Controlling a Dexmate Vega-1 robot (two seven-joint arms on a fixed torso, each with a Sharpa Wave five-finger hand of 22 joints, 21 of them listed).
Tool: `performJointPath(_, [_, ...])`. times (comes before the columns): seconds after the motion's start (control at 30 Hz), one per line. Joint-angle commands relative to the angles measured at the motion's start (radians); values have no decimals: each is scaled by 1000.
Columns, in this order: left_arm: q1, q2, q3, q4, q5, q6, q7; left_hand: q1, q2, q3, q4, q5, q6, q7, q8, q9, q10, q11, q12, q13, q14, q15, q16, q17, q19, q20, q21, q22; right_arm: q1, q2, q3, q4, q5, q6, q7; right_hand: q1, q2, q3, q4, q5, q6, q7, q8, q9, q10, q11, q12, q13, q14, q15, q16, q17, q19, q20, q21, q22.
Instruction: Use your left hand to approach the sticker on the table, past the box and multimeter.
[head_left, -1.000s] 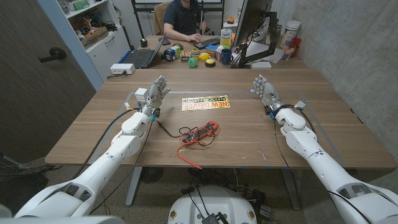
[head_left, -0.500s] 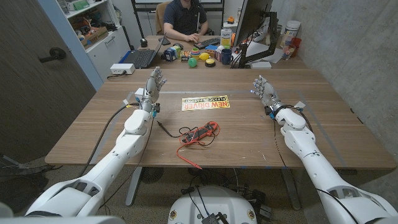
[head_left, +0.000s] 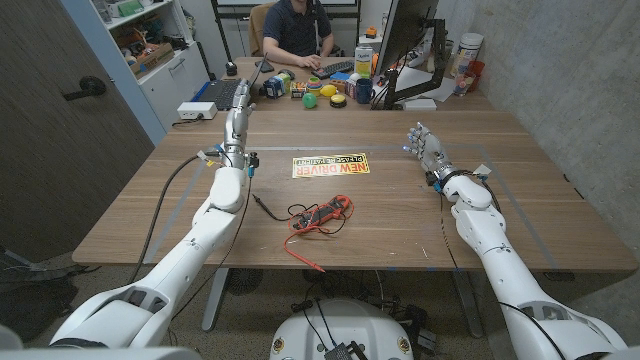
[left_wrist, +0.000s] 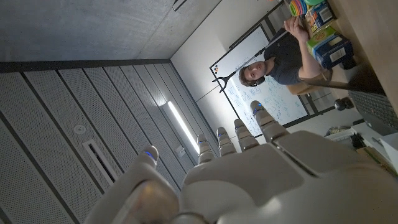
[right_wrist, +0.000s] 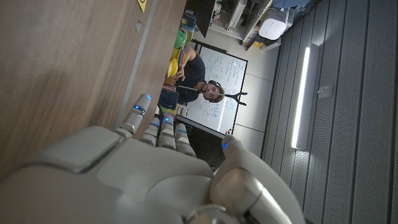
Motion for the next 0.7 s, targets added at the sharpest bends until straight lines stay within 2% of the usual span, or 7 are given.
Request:
performJointPath(0.03, [-13,40,18,-102,273,88,205,16,-22,-5,-23,8,15,-5,-1,1,-37,-4,-20,3,-40,-18,-19,3,-4,-8,-20,-1,-11,31,35,-11,-24,-7,19,-3,12,4,2,5,-2,9,7,5,2,8,4,5,-7,-2,-2,2,-55,0,-7,4])
performJointPath(0.23, [-47,72,53,-116,361,115,217,42,-23,-6,-43,11,-5,-6,-16,-1,-93,-3,-33,2,-86,-38,-38,1,-25,5,-44,-3,-19,36,44,-18,-27,-5,23,-4,11,3,2,5,-2,8,7,5,0,8,3,5,-7,0,-3,2,-54,1,-9,4])
performJointPath(0.47, [-102,101,104,-99,428,106,201,56,-19,-4,-51,12,-19,-7,-21,-1,-103,-3,-32,2,-102,-40,-42,1,-30,10,-52,-3,-27,39,50,-24,-31,-2,28,-5,11,2,3,5,-1,9,7,5,2,8,3,5,-6,0,-3,2,-54,2,-11,4])
performJointPath(0.63, [-132,122,141,-111,502,131,198,70,-18,-2,-61,13,-30,-7,-24,-1,-113,-5,-31,2,-115,-40,-45,1,-35,12,-58,-4,-31,42,56,-27,-29,-3,30,-6,11,1,4,5,-2,9,7,5,2,9,3,5,-6,1,-4,2,-53,2,-12,4])
performJointPath(0.7, [-139,135,154,-129,531,154,188,87,-18,-1,-72,13,-40,-7,-25,-1,-122,-7,-30,2,-124,-34,-46,1,-38,37,-64,-4,-33,44,59,-30,-26,-8,31,-6,10,1,4,5,-2,8,7,5,3,8,4,5,-5,2,-4,2,-53,2,-12,4])
